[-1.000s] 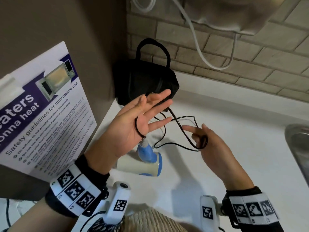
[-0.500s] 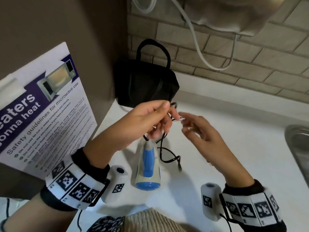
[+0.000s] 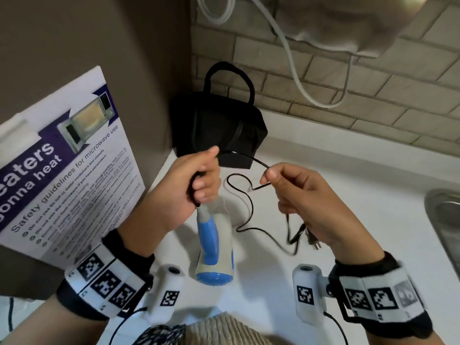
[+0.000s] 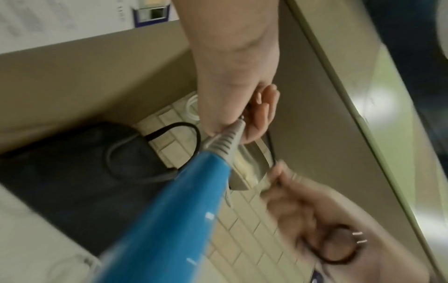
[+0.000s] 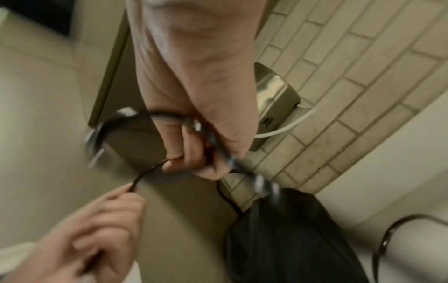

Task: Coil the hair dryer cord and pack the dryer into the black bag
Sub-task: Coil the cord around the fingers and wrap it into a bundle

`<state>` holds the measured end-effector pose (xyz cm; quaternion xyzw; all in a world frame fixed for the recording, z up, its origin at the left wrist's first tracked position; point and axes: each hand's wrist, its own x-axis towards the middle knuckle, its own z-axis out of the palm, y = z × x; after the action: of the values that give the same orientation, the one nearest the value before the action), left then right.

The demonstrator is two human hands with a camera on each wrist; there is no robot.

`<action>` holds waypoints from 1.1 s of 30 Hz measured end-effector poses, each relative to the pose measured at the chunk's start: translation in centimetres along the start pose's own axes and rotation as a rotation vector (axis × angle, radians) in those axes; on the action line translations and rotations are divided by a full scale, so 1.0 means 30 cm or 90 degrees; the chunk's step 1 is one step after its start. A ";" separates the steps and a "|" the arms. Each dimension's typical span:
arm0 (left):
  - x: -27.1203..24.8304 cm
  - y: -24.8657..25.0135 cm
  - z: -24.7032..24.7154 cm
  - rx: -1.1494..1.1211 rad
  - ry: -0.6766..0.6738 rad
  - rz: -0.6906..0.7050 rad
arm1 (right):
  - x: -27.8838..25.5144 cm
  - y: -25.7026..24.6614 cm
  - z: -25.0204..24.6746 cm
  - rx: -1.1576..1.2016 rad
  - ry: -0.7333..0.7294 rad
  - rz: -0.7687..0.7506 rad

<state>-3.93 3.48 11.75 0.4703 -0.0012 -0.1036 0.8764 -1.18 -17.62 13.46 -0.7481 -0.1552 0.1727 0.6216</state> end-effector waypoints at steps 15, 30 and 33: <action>0.032 -0.033 -0.043 -0.034 -0.046 0.121 | -0.098 0.251 0.035 -0.509 -0.089 0.090; 0.081 -0.043 -0.090 0.071 -0.010 0.073 | -0.228 0.059 0.105 -0.774 -0.148 -0.037; 0.082 -0.041 -0.066 0.119 -0.015 0.057 | -0.219 -0.009 0.088 -0.741 -0.038 -0.165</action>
<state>-1.54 4.01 9.39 0.5480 -0.0422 -0.0694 0.8325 -8.24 -18.20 13.72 -0.9354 -0.3321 0.0029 0.1209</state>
